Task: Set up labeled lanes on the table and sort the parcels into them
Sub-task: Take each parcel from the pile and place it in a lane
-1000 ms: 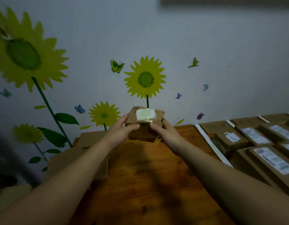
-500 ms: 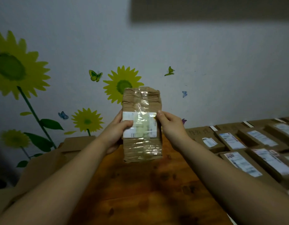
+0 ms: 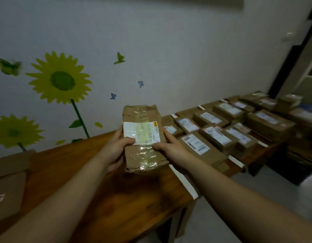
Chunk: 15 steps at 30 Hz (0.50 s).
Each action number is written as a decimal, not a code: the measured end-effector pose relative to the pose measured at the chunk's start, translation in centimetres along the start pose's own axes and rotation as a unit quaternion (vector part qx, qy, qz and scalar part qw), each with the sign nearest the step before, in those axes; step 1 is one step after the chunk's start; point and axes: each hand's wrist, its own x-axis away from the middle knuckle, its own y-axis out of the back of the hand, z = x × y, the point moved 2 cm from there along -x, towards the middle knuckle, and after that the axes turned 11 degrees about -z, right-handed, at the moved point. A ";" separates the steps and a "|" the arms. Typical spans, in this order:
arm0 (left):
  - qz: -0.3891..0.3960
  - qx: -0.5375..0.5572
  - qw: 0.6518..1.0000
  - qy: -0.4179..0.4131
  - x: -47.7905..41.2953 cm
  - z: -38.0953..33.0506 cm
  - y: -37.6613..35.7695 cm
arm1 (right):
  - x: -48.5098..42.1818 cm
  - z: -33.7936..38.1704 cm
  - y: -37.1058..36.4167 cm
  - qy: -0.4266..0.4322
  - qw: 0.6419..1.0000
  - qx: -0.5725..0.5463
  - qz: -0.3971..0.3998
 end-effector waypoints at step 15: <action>0.046 -0.038 0.994 0.095 -5.3 9.9 -34.3 | 1.3 -2.2 33.1 0.076 0.982 0.045 -0.166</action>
